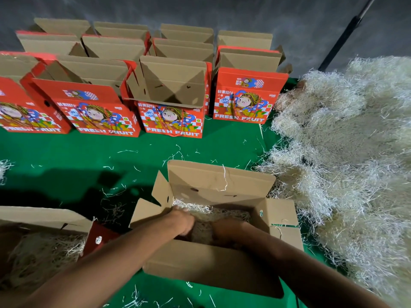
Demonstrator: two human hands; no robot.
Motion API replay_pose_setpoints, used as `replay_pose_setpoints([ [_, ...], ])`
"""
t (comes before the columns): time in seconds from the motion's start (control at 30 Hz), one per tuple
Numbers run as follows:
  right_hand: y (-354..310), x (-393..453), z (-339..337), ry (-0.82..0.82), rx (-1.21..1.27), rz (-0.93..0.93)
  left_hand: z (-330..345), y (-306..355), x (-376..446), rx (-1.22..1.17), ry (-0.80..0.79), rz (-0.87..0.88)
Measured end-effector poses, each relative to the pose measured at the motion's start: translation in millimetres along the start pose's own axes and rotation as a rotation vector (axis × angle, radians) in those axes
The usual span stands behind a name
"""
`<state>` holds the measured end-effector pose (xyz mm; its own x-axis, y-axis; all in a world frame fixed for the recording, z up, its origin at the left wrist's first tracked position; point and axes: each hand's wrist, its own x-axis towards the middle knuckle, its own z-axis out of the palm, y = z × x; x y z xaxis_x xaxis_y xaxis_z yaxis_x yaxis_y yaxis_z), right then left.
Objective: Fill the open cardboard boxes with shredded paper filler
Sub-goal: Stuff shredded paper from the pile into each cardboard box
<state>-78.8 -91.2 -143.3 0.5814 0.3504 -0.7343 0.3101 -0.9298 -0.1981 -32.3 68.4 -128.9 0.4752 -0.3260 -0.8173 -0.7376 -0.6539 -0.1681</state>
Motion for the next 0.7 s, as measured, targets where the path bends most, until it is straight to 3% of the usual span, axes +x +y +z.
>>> replay_pose_setpoints([
  [0.17,2,-2,13,0.043,-0.226,0.083,9,1,13,0.054,0.034,-0.033],
  [0.3,18,-18,20,-0.035,-0.410,0.285,9,-1,12,0.190,0.031,-0.083],
  [0.4,15,-29,9,-0.078,-0.384,0.283,2,1,2,0.193,0.045,-0.064],
  [0.47,9,-33,-6,-0.086,-0.304,0.250,-7,2,-7,0.112,0.151,-0.025],
  [0.57,-4,-32,-28,0.087,-0.136,0.182,-20,10,-20,-0.057,0.284,0.086],
  [0.63,-14,-30,-27,0.137,-0.081,0.092,-20,19,-22,-0.201,0.168,0.080],
  [0.7,-20,-27,-13,0.081,-0.039,0.024,-14,22,-21,-0.242,-0.009,0.062],
])
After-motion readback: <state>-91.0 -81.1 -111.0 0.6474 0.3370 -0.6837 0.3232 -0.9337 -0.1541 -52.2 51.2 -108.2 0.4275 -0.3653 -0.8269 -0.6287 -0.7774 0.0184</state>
